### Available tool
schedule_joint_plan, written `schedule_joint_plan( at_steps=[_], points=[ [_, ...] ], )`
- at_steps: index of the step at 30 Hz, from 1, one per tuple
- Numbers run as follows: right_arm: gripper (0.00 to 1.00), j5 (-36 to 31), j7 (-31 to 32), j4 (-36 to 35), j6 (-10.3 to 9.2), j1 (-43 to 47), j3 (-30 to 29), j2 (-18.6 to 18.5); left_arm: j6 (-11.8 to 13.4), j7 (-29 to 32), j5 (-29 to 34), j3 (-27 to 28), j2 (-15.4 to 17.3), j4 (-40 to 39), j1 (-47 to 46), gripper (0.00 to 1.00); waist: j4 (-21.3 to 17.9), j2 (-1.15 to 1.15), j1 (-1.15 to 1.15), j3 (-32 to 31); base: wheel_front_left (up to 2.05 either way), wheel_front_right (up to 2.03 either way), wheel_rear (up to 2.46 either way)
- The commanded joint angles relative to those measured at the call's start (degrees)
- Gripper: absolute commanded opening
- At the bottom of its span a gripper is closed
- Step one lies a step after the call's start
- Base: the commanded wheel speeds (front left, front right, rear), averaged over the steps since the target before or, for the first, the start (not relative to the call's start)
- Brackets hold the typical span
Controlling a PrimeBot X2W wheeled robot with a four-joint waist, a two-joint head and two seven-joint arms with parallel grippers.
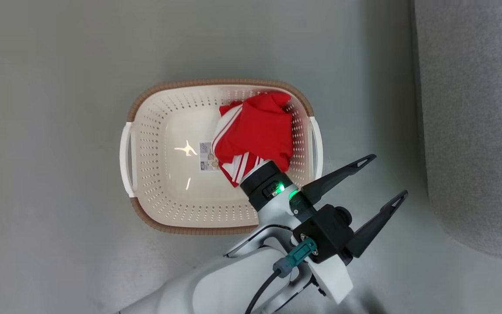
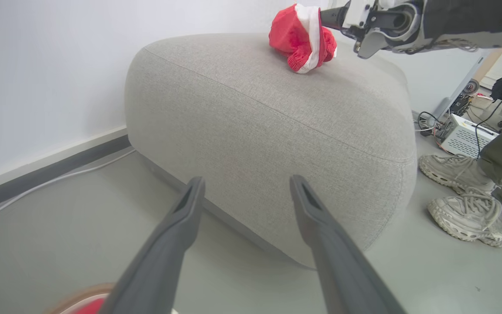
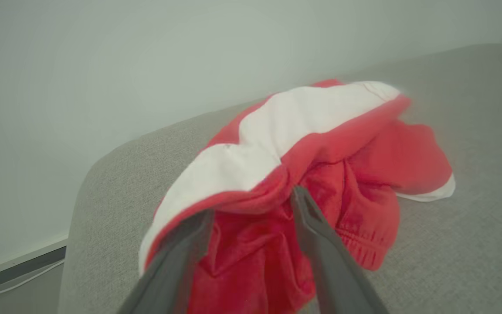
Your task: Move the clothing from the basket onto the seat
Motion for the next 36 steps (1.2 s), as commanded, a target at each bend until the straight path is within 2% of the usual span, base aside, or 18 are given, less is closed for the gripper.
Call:
schedule_joint_plan(
  at_steps=[1, 8, 13, 18, 23, 28, 36],
  points=[
    [1.00, -0.6, -0.3, -1.1, 0.14, 4.4, 0.1, -2.1, -0.5, -0.3, 0.0, 1.4, -0.4, -1.7, 1.9, 1.00, 0.6, 0.00, 0.00, -1.9, 0.00, 0.00, 0.00],
    [1.00, -3.2, -0.3, -3.9, 0.14, 13.1, -0.4, 0.9, -0.8, -0.3, 0.9, 5.5, -0.4, -2.1, 7.1, 1.00, 2.0, 0.00, 0.00, -8.8, 0.00, 0.00, 0.00],
    [1.00, -5.5, -0.3, -8.7, 0.14, 17.7, -0.9, 3.6, -1.1, -0.3, 2.4, 10.3, -0.4, -1.2, 11.7, 1.00, 2.9, 0.00, 0.00, -13.4, 0.00, 0.00, 0.00],
    [1.00, -8.7, -0.3, -14.2, 0.14, 21.4, -0.8, 6.8, -1.8, -0.3, 4.5, 17.1, -0.4, -0.5, 17.1, 1.00, 4.0, 0.00, 0.00, -18.2, 0.00, 0.00, 0.00],
    [1.00, -9.7, -0.3, -18.8, 0.14, 24.7, -1.1, 11.1, -2.1, -0.3, 6.4, 26.5, -0.4, -1.4, 23.3, 1.00, 5.4, 0.00, 0.00, -22.6, 0.00, 0.00, 0.00],
    [1.00, -11.1, -0.3, -21.9, 0.14, 26.4, -0.3, 13.2, -2.5, -0.3, 8.9, 32.9, -0.4, -1.2, 27.8, 1.00, 6.3, 0.00, 0.00, -25.4, 0.00, 0.00, 0.00],
    [1.00, -17.1, -0.3, -26.4, 0.14, 29.0, 3.0, 17.1, -3.3, -0.3, 12.7, 44.6, -0.4, -1.3, 34.4, 1.00, 7.6, 0.00, 0.00, -30.1, 0.00, 0.00, 0.00]
  ],
)
